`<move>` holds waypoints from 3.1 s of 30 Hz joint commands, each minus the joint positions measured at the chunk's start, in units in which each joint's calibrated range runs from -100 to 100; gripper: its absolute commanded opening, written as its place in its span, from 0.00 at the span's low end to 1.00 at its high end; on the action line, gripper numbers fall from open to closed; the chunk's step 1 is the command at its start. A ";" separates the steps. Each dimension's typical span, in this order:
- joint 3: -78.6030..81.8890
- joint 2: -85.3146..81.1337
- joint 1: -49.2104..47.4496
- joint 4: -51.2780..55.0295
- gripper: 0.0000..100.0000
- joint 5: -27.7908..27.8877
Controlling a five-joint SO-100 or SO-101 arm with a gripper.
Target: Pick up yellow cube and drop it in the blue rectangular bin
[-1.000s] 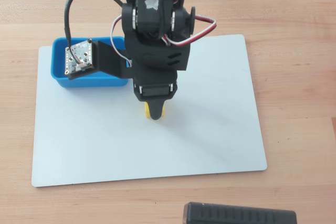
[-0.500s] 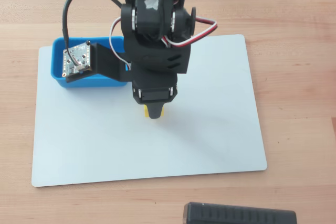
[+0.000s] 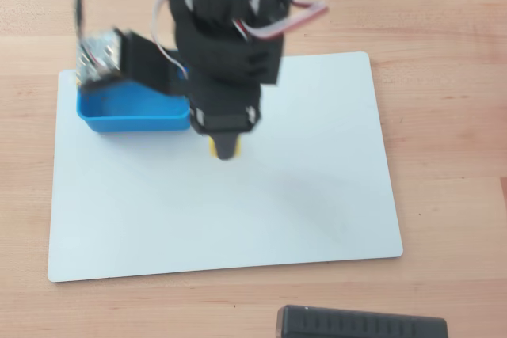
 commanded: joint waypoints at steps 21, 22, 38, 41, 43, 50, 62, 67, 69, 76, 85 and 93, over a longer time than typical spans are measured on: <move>49.46 -48.25 18.52 -19.16 0.06 6.06; 51.28 -48.25 18.78 -20.65 0.06 6.11; 56.46 -49.65 17.58 -27.01 0.15 6.69; 56.46 -50.20 17.32 -26.76 0.16 6.64; 56.46 -51.69 16.55 -25.93 0.17 6.45; 59.19 -64.60 8.49 -20.32 0.16 5.18; 71.83 -81.42 1.54 -20.73 0.01 5.03; 78.64 -86.62 0.34 -25.93 0.00 4.88; 82.10 -86.99 0.00 -29.40 0.00 4.79; 96.46 -94.14 -2.75 -37.58 0.00 4.74; 107.19 -103.53 -4.72 -41.13 0.00 3.76; 110.19 -108.82 -5.23 -40.30 0.00 3.66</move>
